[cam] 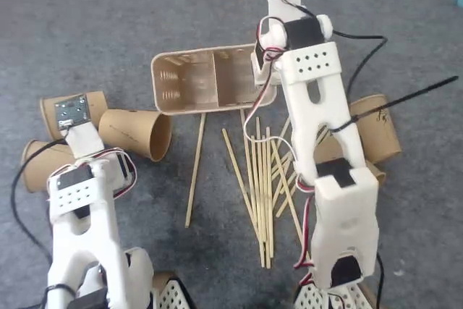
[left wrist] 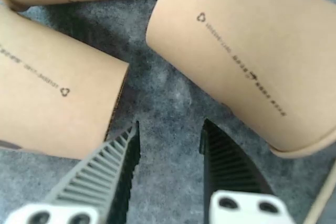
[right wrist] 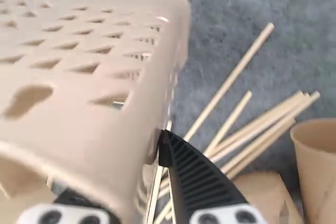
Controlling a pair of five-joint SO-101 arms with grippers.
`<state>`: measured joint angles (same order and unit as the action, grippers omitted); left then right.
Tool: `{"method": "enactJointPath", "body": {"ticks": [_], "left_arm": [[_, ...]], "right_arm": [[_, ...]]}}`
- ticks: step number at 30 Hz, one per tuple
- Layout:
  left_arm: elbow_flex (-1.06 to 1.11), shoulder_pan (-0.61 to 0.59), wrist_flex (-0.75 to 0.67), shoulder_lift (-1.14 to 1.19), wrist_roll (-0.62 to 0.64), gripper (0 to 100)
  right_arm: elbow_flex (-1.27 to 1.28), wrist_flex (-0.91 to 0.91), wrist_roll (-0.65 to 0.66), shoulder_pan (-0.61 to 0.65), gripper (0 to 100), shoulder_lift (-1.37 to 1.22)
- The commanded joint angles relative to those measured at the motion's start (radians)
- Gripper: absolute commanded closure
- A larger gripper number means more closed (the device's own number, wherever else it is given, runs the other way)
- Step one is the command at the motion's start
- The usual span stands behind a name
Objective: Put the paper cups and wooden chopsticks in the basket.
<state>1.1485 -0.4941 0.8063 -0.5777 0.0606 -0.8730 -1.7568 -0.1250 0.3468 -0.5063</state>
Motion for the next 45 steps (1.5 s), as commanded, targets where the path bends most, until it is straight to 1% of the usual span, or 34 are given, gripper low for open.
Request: {"method": "enactJointPath", "body": {"ticks": [1,16,20,26,33,40,45], "left_arm": [[-0.002,-0.003,-0.021,-0.032,0.015,82],[-0.002,-0.008,-0.020,-0.034,0.015,82],[-0.002,-0.008,-0.020,-0.034,0.015,82],[-0.002,-0.008,-0.020,-0.034,0.015,82],[-0.001,-0.008,-0.018,-0.034,0.015,82],[-0.001,-0.008,-0.018,-0.035,0.015,82],[-0.001,-0.008,-0.018,-0.035,0.015,82]], "right_arm": [[0.046,-0.044,-0.015,-0.001,99.3,0.162],[0.143,-0.045,-0.048,-0.074,99.3,0.170],[0.160,-0.045,-0.083,-0.076,99.3,0.170],[0.150,-0.033,-0.089,-0.073,99.3,0.171],[0.066,0.082,-0.089,-0.071,99.3,0.160],[0.061,0.205,-0.081,-0.077,99.3,0.007],[0.060,0.260,-0.081,-0.079,99.3,-0.039]]}}
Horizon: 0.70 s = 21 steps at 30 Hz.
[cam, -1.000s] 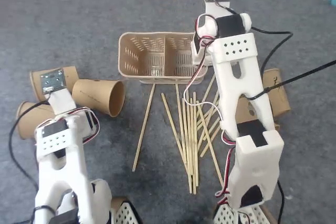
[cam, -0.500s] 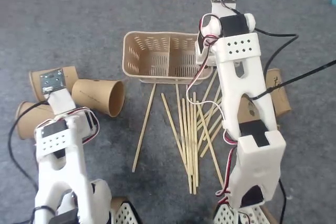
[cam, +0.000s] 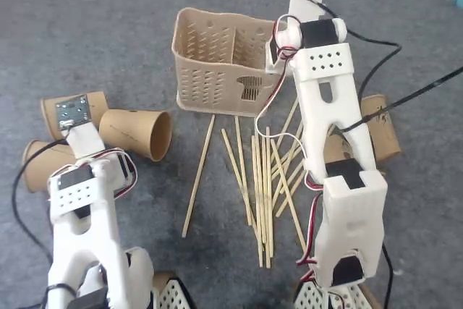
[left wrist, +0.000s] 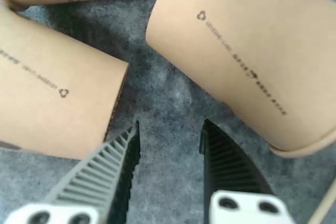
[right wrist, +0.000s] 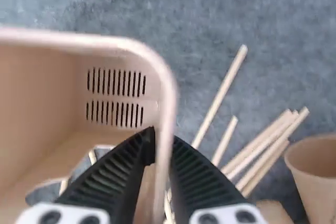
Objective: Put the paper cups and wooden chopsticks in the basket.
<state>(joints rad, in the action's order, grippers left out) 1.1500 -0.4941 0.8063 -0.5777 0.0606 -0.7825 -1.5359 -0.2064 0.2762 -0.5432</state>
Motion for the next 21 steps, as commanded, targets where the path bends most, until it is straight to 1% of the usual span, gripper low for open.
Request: {"method": "enactJointPath", "body": {"ticks": [1,5,11,12,17,19,21], "left_arm": [[-0.002,-0.008,-0.018,-0.035,0.015,82],[-0.002,-0.008,-0.020,-0.034,0.015,82],[-0.004,-0.005,-0.021,-0.032,0.015,82],[-0.004,-0.005,-0.021,-0.032,0.015,82],[-0.004,-0.005,-0.021,-0.031,0.015,82],[-0.004,-0.005,-0.021,-0.031,0.015,82],[-0.004,-0.005,-0.021,-0.031,0.015,82]], "right_arm": [[-0.031,0.050,0.000,-0.007,99.3,-0.002],[-0.031,0.087,0.002,-0.004,99.3,-0.001],[-0.031,0.074,0.002,0.001,98.7,0.001],[-0.031,0.073,0.002,0.001,96.7,0.001],[-0.031,0.042,0.000,0.013,79.7,0.053],[-0.031,0.019,0.000,0.016,76.9,0.094],[-0.031,-0.004,0.000,0.030,76.8,0.139]]}}
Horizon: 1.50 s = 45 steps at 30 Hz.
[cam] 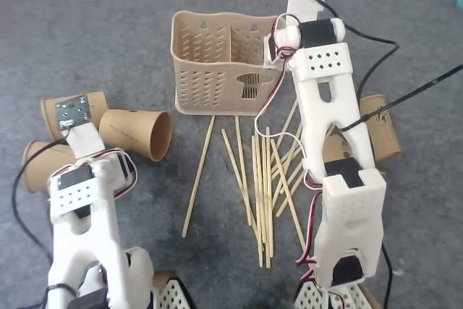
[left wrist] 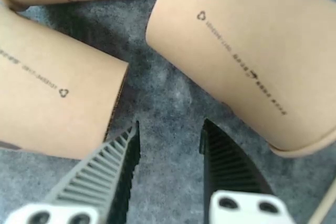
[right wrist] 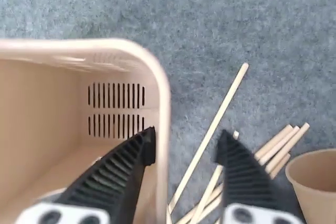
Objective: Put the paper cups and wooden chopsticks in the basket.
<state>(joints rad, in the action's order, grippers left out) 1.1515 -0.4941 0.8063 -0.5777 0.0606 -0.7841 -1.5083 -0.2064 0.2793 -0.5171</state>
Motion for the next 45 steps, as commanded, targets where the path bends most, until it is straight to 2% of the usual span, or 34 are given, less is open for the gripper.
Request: {"method": "enactJointPath", "body": {"ticks": [1,7,20,27,29,32,38,42,45], "left_arm": [[-0.005,-0.005,-0.021,-0.031,0.015,82],[-0.005,-0.005,-0.021,-0.031,0.015,82],[-0.005,-0.008,-0.020,-0.032,0.015,82],[-0.005,-0.008,-0.020,-0.032,0.015,82],[-0.005,-0.008,-0.020,-0.032,0.015,82],[-0.005,-0.008,-0.020,-0.032,0.015,82],[-0.005,-0.008,-0.020,-0.032,0.015,82],[-0.007,-0.006,-0.023,-0.031,0.015,82],[-0.007,-0.005,-0.023,-0.031,0.015,82]], "right_arm": [[-0.029,-0.045,0.000,0.031,76.8,0.136],[-0.029,-0.125,0.000,0.073,76.8,0.251],[-0.029,-0.272,-0.005,0.077,76.8,0.371],[-0.028,-0.232,0.002,0.200,76.8,0.387],[-0.028,-0.182,0.058,0.205,76.8,0.378],[-0.021,-0.090,0.215,0.206,76.8,0.358],[-0.028,0.061,0.465,0.185,76.8,0.189],[-0.028,0.048,0.577,0.209,76.8,0.107],[-0.028,-0.051,0.582,0.245,76.8,0.137]]}}
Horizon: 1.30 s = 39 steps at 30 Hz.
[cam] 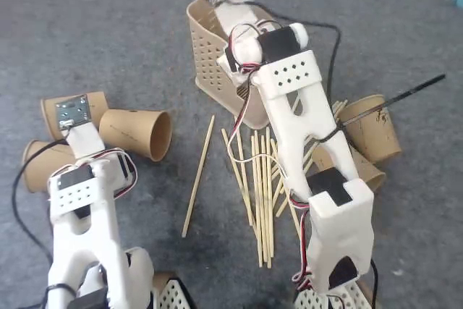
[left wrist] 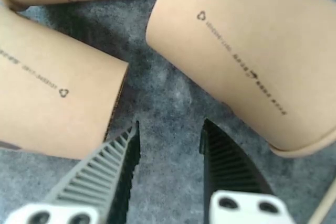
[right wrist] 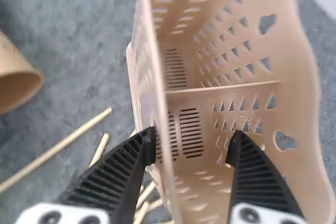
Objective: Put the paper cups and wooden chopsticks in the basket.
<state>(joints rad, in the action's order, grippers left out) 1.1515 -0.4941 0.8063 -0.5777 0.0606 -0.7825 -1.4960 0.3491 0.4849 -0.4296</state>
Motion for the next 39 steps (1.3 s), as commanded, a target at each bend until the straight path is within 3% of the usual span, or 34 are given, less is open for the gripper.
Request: {"method": "enactJointPath", "body": {"ticks": [1,4,8,12,17,20,25,28,31,35,39], "left_arm": [[-0.007,-0.005,-0.023,-0.031,0.015,82],[-0.007,-0.003,-0.025,-0.031,0.015,82],[-0.007,-0.003,-0.025,-0.031,0.015,82],[-0.007,-0.006,-0.025,-0.031,0.015,82],[-0.005,-0.008,-0.025,-0.031,0.015,82],[-0.005,-0.008,-0.025,-0.031,0.015,82],[-0.005,-0.008,-0.025,-0.031,0.015,82],[-0.005,-0.009,-0.023,-0.031,0.015,82],[-0.005,-0.009,-0.023,-0.031,0.015,82],[-0.005,-0.009,-0.023,-0.031,0.015,82],[-0.005,-0.009,-0.023,-0.031,0.015,82]], "right_arm": [[-0.029,-0.102,0.026,0.056,76.8,0.079],[-0.029,-0.208,0.020,0.119,76.8,0.185],[-0.006,-0.306,-0.097,0.191,76.8,0.298],[0.215,-0.295,-0.215,0.203,76.8,0.371],[0.396,-0.157,-0.224,0.124,76.8,0.426],[0.404,-0.162,-0.222,0.108,76.8,0.484],[0.413,-0.269,-0.215,0.254,76.8,0.576],[0.516,-0.272,-0.222,0.277,76.8,0.590],[0.736,-0.163,-0.216,0.255,76.8,0.581],[1.100,0.193,-0.219,0.211,77.4,0.590],[1.313,0.519,-0.222,0.147,88.3,0.581]]}}
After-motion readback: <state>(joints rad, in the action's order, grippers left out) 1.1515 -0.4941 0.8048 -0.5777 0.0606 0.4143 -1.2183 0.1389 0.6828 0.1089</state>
